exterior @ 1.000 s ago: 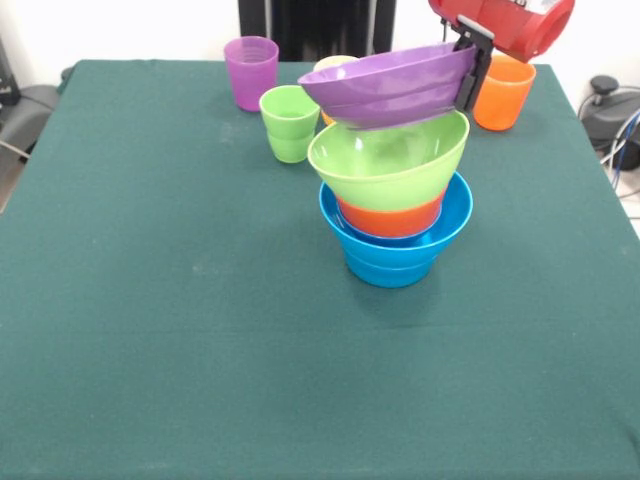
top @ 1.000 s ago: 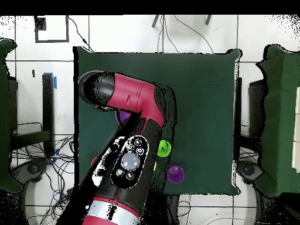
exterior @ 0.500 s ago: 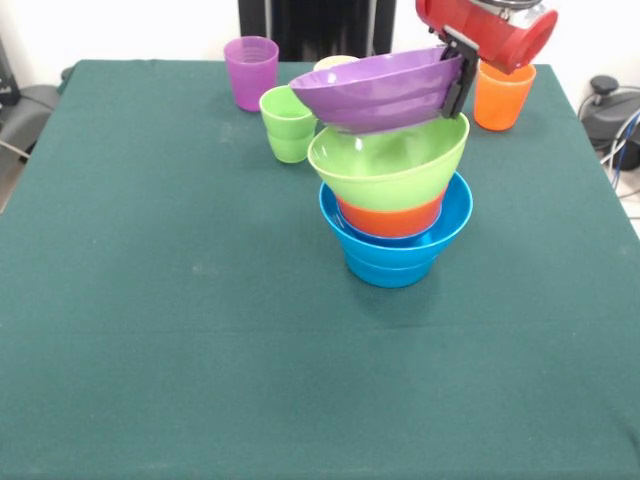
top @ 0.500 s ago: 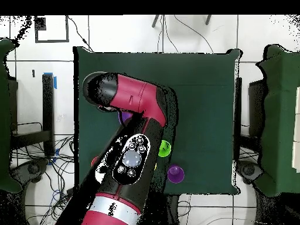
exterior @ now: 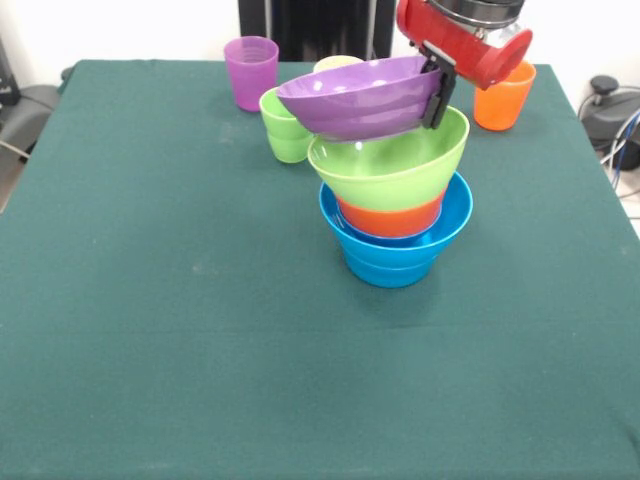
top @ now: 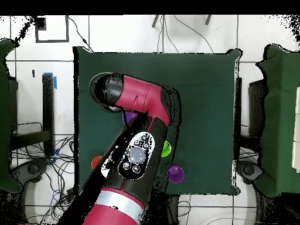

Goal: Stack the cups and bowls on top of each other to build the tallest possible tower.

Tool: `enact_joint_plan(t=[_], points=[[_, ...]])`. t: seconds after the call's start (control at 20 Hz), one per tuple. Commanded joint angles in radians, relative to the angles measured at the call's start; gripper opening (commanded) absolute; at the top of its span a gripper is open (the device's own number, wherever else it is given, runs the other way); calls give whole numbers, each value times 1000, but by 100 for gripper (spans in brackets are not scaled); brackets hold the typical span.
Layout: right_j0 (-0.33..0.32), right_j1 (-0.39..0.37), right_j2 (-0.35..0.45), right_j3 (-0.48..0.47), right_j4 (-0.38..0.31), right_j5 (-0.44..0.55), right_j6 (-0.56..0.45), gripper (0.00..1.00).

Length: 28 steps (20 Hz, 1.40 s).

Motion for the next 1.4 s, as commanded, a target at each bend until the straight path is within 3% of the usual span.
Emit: enact_joint_plan(t=[0.05,0.8,1.4], points=[[-13,12,59,-34,-5,72,173,0],[-8,0,40,-83,-1,121,184,0],[-3,7,41,-80,3,100,191,0]])
